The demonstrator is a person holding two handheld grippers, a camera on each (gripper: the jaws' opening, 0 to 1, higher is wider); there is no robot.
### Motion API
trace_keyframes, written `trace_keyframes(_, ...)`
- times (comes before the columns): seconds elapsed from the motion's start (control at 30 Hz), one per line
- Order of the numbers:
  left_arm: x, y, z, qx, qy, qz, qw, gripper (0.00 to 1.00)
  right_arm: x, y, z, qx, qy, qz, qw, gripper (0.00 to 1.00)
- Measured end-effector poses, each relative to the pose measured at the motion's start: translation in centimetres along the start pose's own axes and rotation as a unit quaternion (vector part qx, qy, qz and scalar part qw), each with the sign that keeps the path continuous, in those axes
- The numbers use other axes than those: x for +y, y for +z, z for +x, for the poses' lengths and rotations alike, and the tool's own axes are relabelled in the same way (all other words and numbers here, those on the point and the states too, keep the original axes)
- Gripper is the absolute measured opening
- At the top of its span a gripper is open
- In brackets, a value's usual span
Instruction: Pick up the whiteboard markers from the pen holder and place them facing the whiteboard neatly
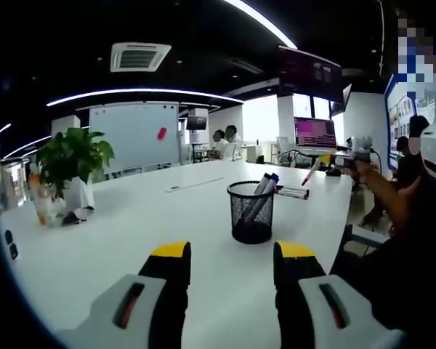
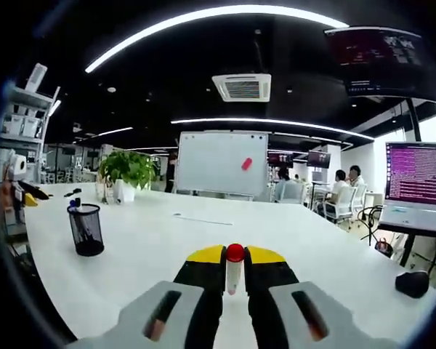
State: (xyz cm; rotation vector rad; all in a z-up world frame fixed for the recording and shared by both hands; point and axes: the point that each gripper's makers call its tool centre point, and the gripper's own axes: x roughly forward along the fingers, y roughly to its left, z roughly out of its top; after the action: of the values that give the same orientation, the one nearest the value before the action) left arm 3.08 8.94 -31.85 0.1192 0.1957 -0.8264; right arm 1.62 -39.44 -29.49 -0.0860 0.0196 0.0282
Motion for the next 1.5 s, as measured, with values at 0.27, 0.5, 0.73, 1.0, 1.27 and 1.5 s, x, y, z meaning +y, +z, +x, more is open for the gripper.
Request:
trace_keyframes(0.27, 0.0, 0.0, 0.1, 0.0, 0.0, 0.0, 1.0, 0.47, -0.3, -1.9, 0.9, 0.022, -0.001, 0.007, 0.9997, 0.13)
trace_keyframes(0.5, 0.1, 0.0, 0.1, 0.0, 0.001, 0.0, 1.0, 0.47, -0.1, -2.9, 1.3, 0.034, -0.002, 0.011, 0.9994, 0.13)
trace_keyframes(0.73, 0.1, 0.0, 0.1, 0.0, 0.002, 0.0, 1.0, 0.47, 0.4, -4.2, 1.6, 0.058, -0.005, 0.012, 0.9982, 0.13)
trace_keyframes(1.0, -0.1, -0.3, 0.3, 0.003, -0.002, -0.002, 1.0, 0.47, 0.6, -5.1, 2.4, 0.089, -0.013, 0.007, 0.9959, 0.13)
trace_keyframes(1.27, -0.1, -0.4, 0.3, 0.003, -0.002, -0.004, 1.0, 0.47, 1.6, -6.6, 3.9, 0.133, -0.003, -0.016, 0.991, 0.13)
trace_keyframes(1.5, 0.1, -0.4, 0.2, 0.002, 0.0, -0.006, 1.0, 0.47, 1.2, -7.7, 4.2, 0.153, -0.015, -0.018, 0.9879, 0.13)
